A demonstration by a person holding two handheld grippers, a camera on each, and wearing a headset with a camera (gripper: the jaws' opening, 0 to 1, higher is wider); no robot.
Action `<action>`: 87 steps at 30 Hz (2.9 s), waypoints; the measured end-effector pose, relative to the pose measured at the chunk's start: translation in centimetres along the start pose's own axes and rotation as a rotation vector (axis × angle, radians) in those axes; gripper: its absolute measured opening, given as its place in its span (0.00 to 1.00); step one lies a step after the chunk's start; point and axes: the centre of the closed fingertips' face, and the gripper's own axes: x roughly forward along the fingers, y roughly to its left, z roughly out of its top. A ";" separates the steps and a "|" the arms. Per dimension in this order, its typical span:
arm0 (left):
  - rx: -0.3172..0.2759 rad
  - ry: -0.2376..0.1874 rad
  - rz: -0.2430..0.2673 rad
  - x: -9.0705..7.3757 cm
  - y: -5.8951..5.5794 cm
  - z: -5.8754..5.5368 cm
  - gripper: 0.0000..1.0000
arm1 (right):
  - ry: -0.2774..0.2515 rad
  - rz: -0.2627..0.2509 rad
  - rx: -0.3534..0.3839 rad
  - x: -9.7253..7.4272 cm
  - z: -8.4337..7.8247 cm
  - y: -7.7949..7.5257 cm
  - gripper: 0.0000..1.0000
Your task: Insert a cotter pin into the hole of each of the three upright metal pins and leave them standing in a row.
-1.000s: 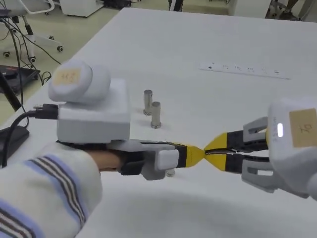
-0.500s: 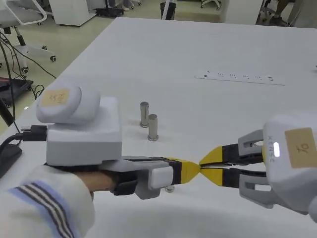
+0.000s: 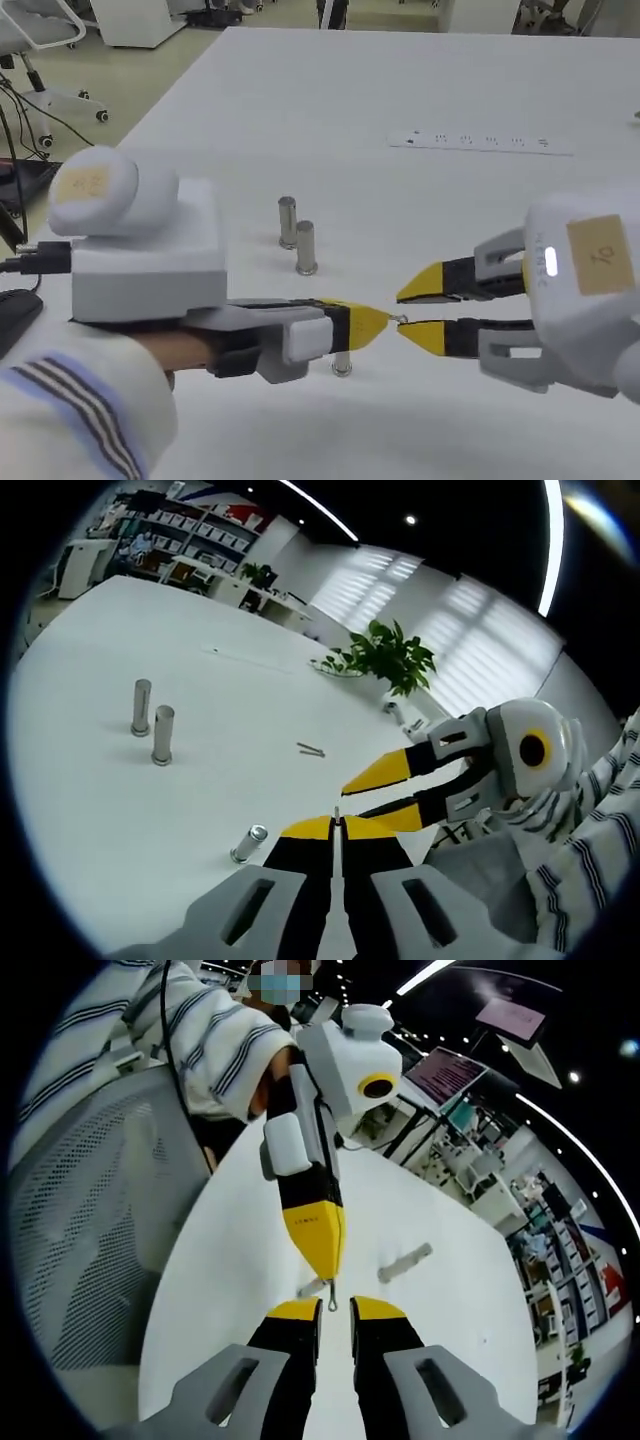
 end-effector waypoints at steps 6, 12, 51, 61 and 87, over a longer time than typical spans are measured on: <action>0.157 0.009 -0.010 -0.7 -0.3 0.1 0.00 | -0.057 0.059 0.133 -0.2 0.2 0.5 0.16; 0.323 0.022 -0.024 -1.2 -0.8 0.1 0.00 | -0.111 0.138 0.260 -0.6 0.5 0.9 0.19; 0.759 0.060 -0.220 -1.8 -4.0 -1.1 0.00 | -0.161 0.342 0.269 -0.6 1.7 3.9 0.04; 0.796 0.114 -0.220 -2.0 -4.1 -2.8 0.00 | -0.141 0.415 0.240 -1.2 1.9 5.2 0.03; 0.682 -0.070 -0.090 -3.5 -1.2 -0.4 0.26 | -0.072 0.389 0.320 -0.7 1.2 4.5 0.03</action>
